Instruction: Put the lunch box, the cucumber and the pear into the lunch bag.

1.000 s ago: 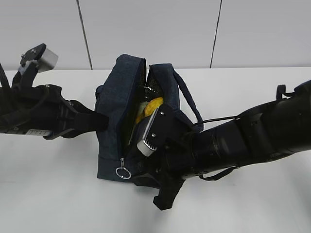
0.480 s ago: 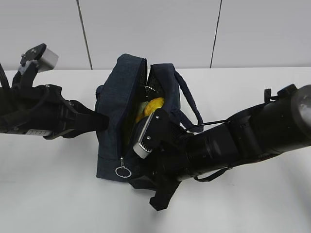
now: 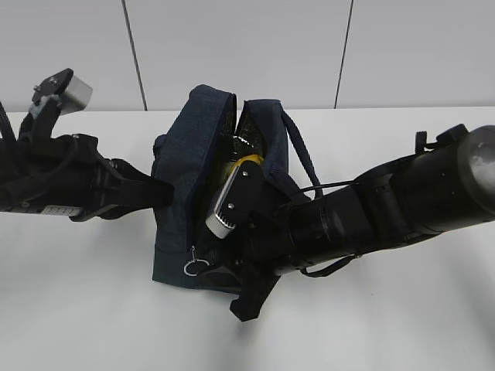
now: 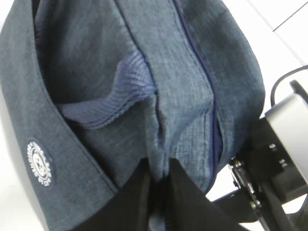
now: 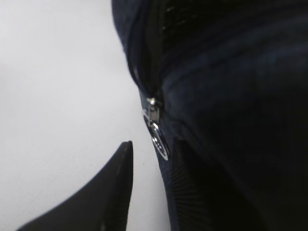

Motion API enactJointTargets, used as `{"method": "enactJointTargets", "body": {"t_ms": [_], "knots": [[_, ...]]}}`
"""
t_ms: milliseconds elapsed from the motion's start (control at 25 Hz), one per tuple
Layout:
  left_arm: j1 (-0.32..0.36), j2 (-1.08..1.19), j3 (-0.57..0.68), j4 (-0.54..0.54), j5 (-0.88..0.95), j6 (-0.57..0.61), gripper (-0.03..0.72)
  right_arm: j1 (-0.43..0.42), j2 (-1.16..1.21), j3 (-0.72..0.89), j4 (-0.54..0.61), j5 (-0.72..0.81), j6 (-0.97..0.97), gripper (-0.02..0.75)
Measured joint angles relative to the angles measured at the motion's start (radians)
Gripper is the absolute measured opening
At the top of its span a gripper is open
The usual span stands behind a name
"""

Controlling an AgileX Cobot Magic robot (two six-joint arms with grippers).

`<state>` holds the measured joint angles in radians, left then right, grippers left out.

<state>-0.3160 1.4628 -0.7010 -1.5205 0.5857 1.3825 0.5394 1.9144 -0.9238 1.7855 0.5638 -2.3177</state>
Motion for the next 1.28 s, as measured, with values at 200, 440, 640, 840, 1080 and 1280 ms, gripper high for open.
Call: {"method": "enactJointTargets", "body": {"t_ms": [200, 440, 640, 840, 1080, 1280], "knots": [[0.0, 0.0, 0.0, -0.001, 0.001, 0.004, 0.006, 0.0, 0.007, 0.0, 0.0, -0.013, 0.006, 0.235], [0.0, 0.0, 0.0, -0.001, 0.001, 0.005, 0.006, 0.0, 0.011, -0.002, 0.0, -0.032, 0.006, 0.235], [0.0, 0.0, 0.0, -0.003, 0.002, 0.005, 0.006, 0.0, 0.011, -0.002, 0.0, -0.051, 0.006, 0.235], [0.0, 0.0, 0.0, -0.004, 0.003, 0.005, 0.006, 0.002, 0.011, -0.002, 0.0, -0.081, 0.006, 0.235], [0.0, 0.0, 0.0, -0.005, 0.005, 0.005, 0.006, 0.002, -0.003, -0.002, 0.0, -0.097, 0.008, 0.235], [0.0, 0.0, 0.0, -0.006, 0.005, 0.005, 0.006, 0.002, -0.006, -0.013, 0.0, -0.151, 0.008, 0.234]]}}
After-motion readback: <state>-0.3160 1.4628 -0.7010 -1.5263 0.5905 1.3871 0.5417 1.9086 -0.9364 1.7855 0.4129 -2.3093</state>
